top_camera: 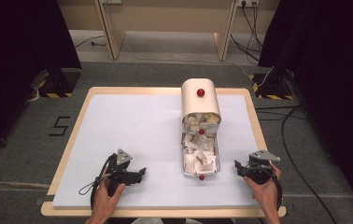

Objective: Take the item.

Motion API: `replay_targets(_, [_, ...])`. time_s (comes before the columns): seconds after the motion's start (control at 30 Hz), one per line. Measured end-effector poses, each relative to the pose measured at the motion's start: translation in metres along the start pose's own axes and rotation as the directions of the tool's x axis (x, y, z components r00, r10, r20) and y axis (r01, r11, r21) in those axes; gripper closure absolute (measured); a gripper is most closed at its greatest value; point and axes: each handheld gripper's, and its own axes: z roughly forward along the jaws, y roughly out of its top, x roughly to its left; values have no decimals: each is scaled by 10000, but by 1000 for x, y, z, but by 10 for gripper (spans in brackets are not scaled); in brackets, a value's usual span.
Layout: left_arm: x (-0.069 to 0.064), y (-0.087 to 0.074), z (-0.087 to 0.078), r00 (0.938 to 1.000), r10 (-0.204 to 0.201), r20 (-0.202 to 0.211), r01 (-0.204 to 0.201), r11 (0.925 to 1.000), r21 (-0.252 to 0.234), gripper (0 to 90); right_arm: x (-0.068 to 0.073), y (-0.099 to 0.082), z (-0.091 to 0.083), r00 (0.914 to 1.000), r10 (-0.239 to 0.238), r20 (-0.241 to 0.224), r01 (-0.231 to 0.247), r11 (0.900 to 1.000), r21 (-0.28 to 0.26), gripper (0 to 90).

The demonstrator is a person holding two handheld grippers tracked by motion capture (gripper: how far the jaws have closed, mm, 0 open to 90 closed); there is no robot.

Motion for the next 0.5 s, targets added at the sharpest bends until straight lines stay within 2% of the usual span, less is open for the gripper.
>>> replay_targets(0.13, [0,0,0,10000,-4,-9,4,10000,4,120,1,3,-6,9999,144,-1,-144,9993,-338,373])
replay_targets(0.5, [0,0,0,10000,-1,-9,1,10000,5,120,8,14,-19,9998,74,-185,-92,9950,-992,398])
